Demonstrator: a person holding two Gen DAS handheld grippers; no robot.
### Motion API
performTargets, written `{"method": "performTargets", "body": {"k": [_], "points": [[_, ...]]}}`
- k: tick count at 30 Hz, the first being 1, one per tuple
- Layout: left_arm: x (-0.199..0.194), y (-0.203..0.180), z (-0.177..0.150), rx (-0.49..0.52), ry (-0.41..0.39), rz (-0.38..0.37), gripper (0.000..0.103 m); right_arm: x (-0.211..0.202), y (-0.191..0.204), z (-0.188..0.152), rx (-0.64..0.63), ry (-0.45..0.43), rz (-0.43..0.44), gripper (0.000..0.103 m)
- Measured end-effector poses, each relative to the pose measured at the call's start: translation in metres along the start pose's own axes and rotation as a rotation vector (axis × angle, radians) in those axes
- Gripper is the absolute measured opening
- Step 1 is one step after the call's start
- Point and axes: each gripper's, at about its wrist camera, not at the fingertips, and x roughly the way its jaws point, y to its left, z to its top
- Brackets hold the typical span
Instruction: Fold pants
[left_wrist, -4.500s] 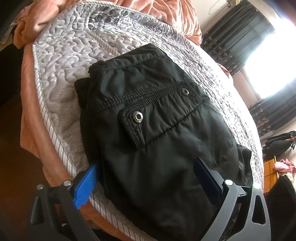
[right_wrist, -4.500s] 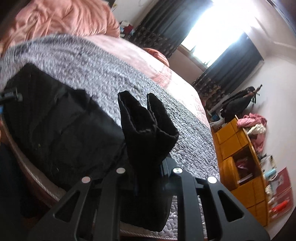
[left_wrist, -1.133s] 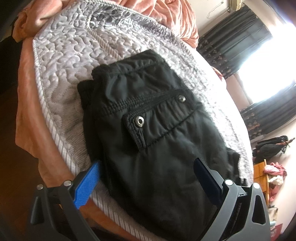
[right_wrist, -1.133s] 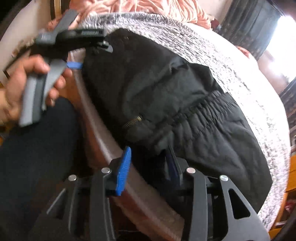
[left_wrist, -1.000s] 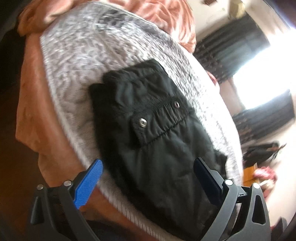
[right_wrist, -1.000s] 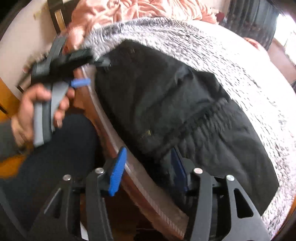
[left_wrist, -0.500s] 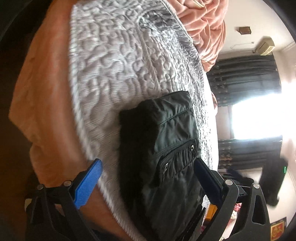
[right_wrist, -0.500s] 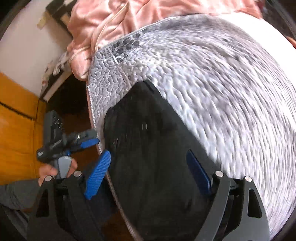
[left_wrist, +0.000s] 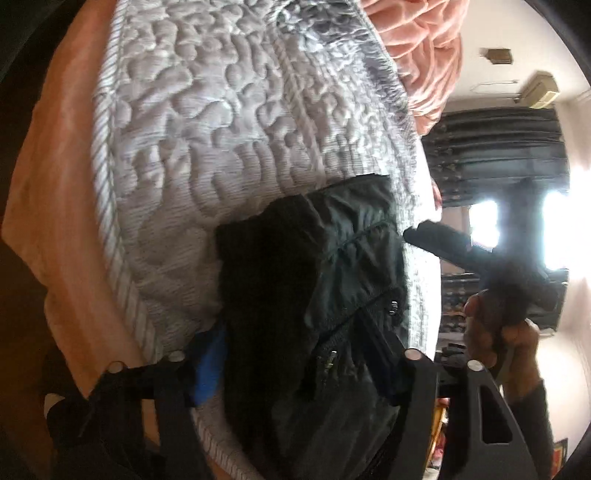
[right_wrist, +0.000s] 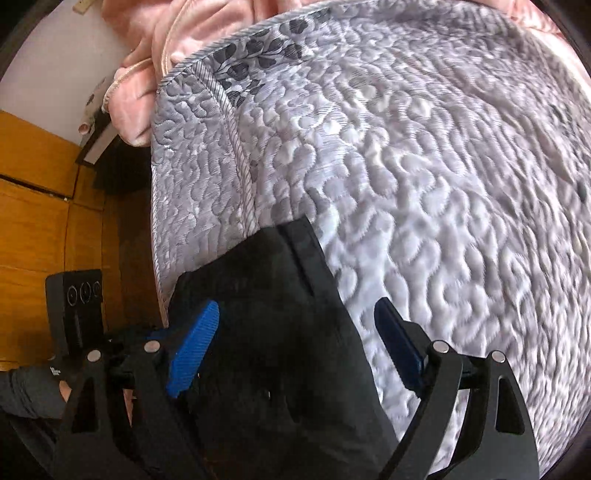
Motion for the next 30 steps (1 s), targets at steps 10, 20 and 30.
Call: {"method": "performTargets", "body": {"k": [10, 20, 30], "points": [[0.009, 0.005, 0.008, -0.075, 0.004, -0.044, 0.063, 0.041, 0.013, 0.019, -0.057, 0.131, 0.004, 0.062], [-0.035, -0.06, -0.009, 0.117, -0.075, -0.013, 0.028, -0.041, 0.037, -0.003, -0.096, 0.042, -0.016, 0.031], [-0.096, -0.164, -0.065, 0.412, -0.111, -0.042, 0.026, -0.176, 0.067, -0.074, -0.109, -0.133, -0.085, 0.03]]}}
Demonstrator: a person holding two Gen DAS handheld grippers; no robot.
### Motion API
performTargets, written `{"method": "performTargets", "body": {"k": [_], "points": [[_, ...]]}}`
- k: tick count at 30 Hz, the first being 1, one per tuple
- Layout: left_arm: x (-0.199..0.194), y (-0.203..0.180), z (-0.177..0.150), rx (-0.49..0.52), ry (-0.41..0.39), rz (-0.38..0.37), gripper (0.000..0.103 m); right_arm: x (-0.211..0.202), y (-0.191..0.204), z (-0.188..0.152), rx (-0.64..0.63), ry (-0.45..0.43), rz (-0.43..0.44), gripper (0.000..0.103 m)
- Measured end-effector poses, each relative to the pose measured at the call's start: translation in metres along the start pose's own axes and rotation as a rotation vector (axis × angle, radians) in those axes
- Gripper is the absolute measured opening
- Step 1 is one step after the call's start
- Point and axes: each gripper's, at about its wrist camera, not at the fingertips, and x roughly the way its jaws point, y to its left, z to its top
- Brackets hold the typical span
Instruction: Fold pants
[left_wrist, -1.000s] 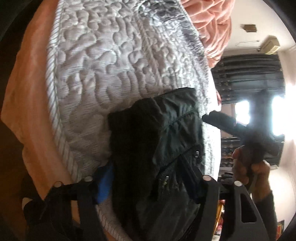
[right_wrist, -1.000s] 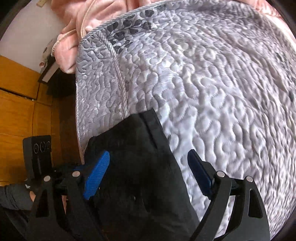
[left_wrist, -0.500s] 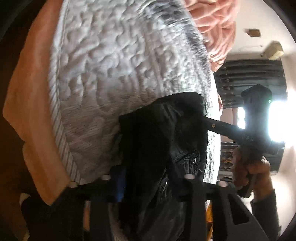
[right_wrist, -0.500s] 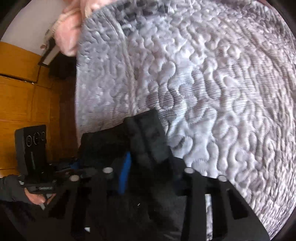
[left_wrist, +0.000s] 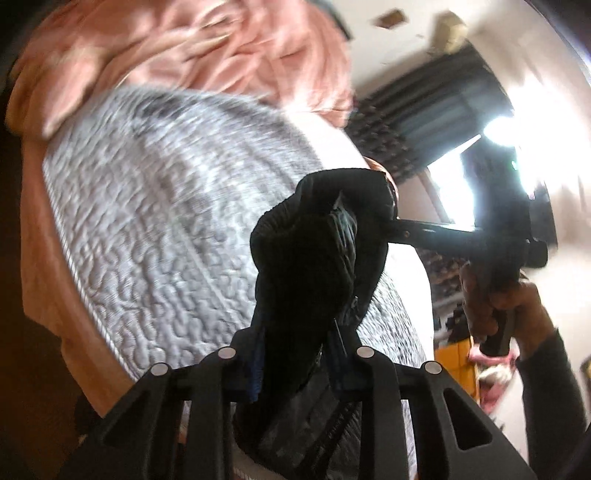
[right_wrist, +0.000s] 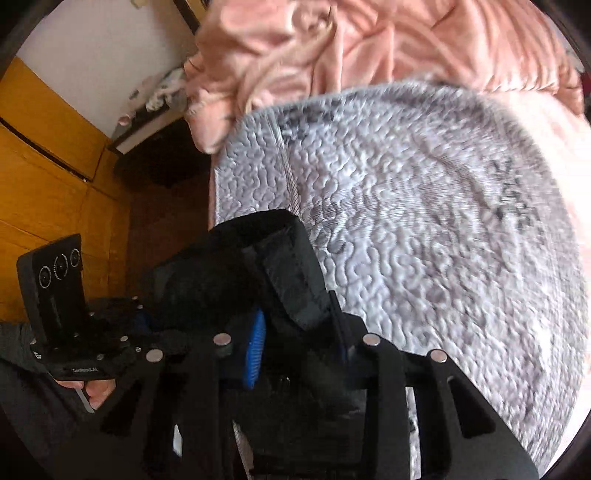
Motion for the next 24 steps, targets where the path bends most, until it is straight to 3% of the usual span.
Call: {"method": "performTargets", "body": {"k": [10, 24], "points": [[-0.042, -0.102, -0.036, 0.251, -0.013, -0.045, 0.026, -0.105, 0.024, -0.075, 0.002, -0.118, -0.101, 0.03], [-0.057, -0.17, -0.081, 0.442, 0.004, -0.061, 0.025, -0.161, 0.03, -0.156, 0.044, -0.207, -0.172, 0.03]]}}
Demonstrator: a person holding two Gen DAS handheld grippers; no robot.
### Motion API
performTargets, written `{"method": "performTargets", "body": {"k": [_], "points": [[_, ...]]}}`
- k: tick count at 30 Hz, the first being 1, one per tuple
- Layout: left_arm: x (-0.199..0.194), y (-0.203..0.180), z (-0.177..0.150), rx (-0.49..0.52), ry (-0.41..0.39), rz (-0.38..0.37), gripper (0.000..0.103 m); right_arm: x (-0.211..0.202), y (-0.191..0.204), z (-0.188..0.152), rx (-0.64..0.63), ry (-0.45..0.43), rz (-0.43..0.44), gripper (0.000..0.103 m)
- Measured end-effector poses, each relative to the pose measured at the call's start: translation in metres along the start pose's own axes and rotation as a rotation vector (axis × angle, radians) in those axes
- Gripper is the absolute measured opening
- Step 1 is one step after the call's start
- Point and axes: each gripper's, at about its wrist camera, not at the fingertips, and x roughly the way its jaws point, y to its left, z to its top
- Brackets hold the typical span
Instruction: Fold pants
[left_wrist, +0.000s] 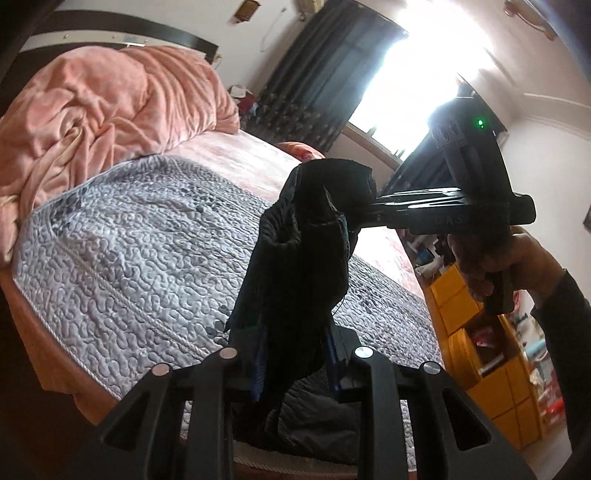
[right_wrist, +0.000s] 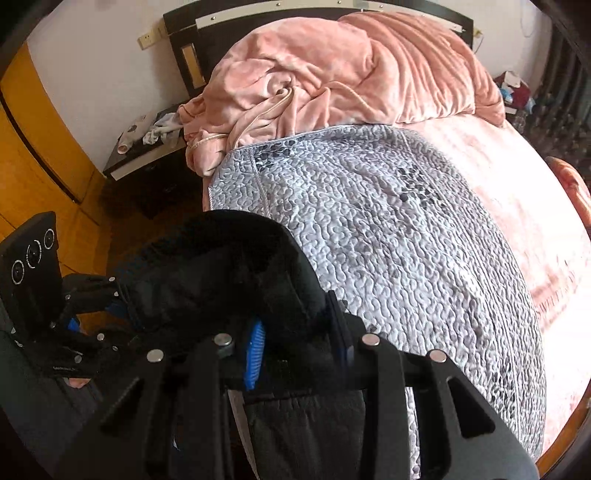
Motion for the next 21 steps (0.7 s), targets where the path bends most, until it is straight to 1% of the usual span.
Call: {"method": "performTargets", "body": {"k": [12, 21], "points": [[-0.001, -0.043, -0.013, 0.106, 0.015, -0.006, 0.025, -0.032, -0.001, -0.042, 0.022, -0.034, -0.046, 0.029], [-0.002, -0.064, -0.024, 0.149, 0.028, -0.018, 0.025, -0.043, 0.003, -0.062, 0.038, -0.04, -0.074, 0.029]]}}
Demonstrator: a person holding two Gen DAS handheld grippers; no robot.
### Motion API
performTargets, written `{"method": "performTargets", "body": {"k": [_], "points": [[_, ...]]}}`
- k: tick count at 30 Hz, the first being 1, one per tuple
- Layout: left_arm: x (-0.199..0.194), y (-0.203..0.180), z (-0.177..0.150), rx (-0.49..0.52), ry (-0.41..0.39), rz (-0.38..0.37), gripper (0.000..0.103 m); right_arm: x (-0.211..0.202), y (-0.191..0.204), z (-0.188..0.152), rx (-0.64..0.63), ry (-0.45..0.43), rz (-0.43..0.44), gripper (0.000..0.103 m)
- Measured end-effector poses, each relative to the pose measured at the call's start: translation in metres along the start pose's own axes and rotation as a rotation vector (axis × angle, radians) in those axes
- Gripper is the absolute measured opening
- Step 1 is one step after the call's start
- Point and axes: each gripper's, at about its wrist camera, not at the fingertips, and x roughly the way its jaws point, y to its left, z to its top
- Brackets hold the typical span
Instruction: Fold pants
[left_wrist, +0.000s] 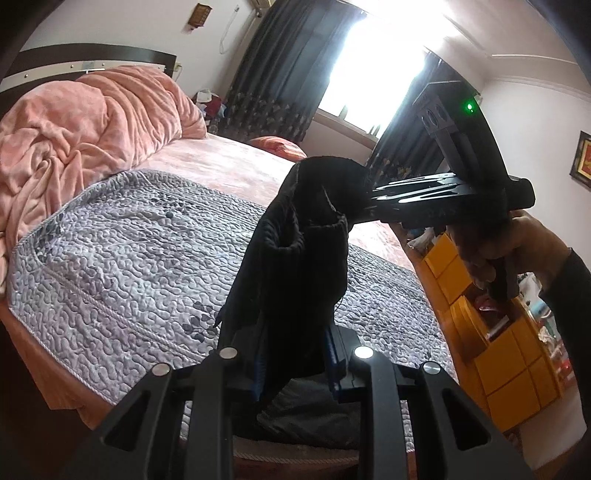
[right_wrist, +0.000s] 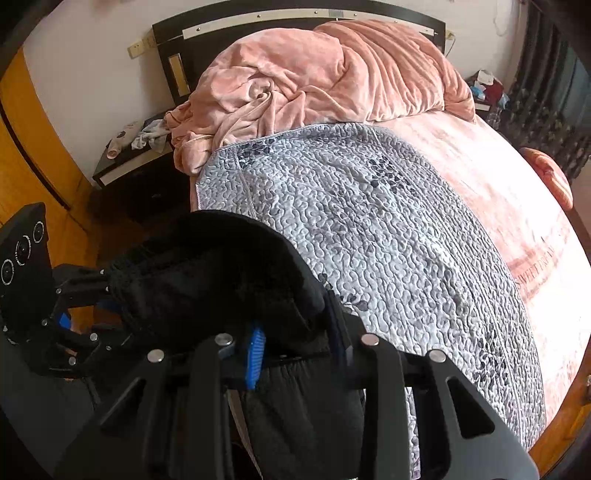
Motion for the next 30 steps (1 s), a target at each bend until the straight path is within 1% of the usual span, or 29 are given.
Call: {"method": "performTargets", "body": {"k": [11, 30], "points": [[0.002, -0.021, -0.009, 0.052, 0.018, 0.002, 0.025, -0.009, 0.001, -0.022, 0.009, -0.006, -0.04, 0.029], [0.013, -0.056, -0.023, 0.175, 0.056, 0.004, 0.025, -0.018, 0.002, -0.06, -0.023, -0.028, -0.154, 0.029]]}}
